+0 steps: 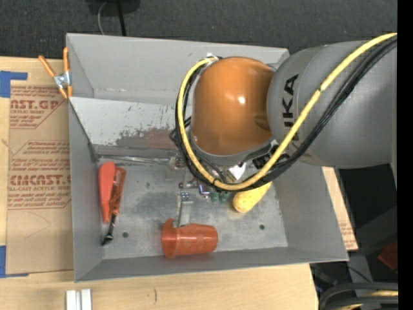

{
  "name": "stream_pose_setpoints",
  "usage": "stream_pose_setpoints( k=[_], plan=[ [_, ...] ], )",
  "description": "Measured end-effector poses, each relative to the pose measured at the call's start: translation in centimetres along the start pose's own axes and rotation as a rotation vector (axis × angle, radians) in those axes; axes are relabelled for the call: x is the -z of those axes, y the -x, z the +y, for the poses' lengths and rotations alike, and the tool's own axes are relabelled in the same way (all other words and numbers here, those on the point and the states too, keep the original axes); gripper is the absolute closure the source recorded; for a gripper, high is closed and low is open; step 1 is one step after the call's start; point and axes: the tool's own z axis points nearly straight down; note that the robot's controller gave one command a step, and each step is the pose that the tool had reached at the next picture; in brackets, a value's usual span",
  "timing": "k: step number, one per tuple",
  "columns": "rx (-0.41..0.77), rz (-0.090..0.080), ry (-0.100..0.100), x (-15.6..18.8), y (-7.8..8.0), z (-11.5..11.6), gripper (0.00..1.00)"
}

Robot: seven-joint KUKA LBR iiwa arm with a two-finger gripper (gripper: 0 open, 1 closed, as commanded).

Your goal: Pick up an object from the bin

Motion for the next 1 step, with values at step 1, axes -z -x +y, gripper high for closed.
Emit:
stream_pose_setpoints(
  k=[1],
  plan=[
    [-0.002, -0.008, 0.001, 0.42, 0.18, -0.09, 0.00]
  ],
)
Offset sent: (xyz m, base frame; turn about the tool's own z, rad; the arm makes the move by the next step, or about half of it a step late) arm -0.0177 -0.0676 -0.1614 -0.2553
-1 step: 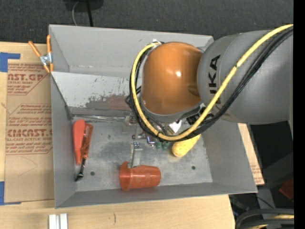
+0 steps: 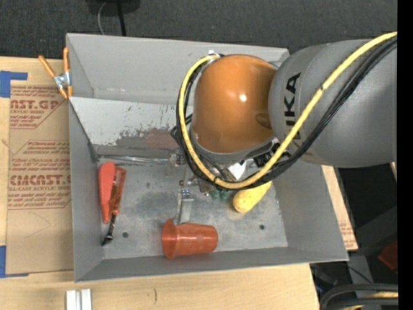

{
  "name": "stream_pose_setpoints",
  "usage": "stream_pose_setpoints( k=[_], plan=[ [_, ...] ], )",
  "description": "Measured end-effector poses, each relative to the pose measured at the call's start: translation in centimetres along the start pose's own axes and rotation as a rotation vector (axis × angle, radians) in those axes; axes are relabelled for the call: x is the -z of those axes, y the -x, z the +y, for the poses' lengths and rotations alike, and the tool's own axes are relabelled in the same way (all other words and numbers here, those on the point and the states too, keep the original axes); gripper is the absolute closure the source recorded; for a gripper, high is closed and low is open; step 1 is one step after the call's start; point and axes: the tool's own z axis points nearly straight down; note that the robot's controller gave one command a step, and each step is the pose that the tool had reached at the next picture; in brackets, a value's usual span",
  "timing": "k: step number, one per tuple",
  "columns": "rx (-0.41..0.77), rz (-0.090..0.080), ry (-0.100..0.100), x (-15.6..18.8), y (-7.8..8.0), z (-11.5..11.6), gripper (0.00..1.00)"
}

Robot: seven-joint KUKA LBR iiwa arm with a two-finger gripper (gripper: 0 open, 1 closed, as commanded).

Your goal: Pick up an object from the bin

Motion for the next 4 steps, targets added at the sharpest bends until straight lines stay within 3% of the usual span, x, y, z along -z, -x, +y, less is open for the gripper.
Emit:
stream_pose_setpoints(
  k=[1, 2, 3, 4],
  plan=[
    [0.088, -0.002, 0.000, -5.4, -0.6, -2.2, 0.00],
    [0.256, 0.002, -0.001, -7.6, -2.1, -7.1, 0.00],
    [0.156, -0.001, 0.001, -7.6, -2.2, -6.3, 0.00],
    [0.245, -0.005, 0.001, -14.1, -2.2, -4.5, 0.00]
  ],
)
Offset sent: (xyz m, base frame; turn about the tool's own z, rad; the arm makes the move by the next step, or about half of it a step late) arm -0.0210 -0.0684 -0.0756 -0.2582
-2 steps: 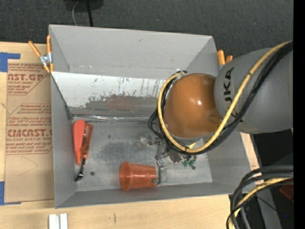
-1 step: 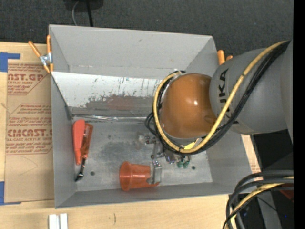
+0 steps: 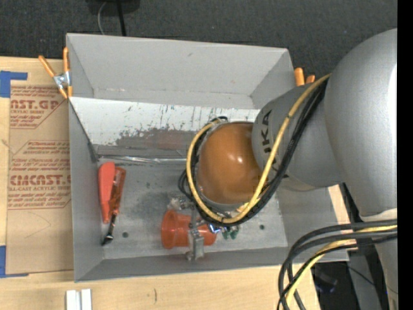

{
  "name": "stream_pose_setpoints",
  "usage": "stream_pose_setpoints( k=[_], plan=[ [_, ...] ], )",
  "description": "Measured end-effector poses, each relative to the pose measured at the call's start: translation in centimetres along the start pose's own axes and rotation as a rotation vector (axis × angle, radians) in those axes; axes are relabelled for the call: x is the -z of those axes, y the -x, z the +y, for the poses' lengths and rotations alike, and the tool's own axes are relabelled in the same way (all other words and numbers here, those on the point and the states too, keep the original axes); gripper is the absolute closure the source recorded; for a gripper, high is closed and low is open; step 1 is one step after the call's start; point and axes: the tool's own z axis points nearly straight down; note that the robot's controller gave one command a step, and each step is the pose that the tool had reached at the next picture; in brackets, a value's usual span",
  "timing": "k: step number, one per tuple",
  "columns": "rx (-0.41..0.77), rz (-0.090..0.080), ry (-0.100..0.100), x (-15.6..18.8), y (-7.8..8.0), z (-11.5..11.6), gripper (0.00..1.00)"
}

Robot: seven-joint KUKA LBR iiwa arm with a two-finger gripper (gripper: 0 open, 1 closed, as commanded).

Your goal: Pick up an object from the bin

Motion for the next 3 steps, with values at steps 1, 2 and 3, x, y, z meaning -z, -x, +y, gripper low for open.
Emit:
stream_pose_setpoints(
  k=[1, 2, 3],
  plan=[
    [0.004, 0.004, 0.002, -2.52, -0.24, -0.65, 1.00],
    [0.004, 0.004, 0.002, -2.52, -0.24, -0.65, 1.00],
    [0.004, 0.006, 0.002, -2.31, -0.28, -0.65, 1.00]
  ],
)
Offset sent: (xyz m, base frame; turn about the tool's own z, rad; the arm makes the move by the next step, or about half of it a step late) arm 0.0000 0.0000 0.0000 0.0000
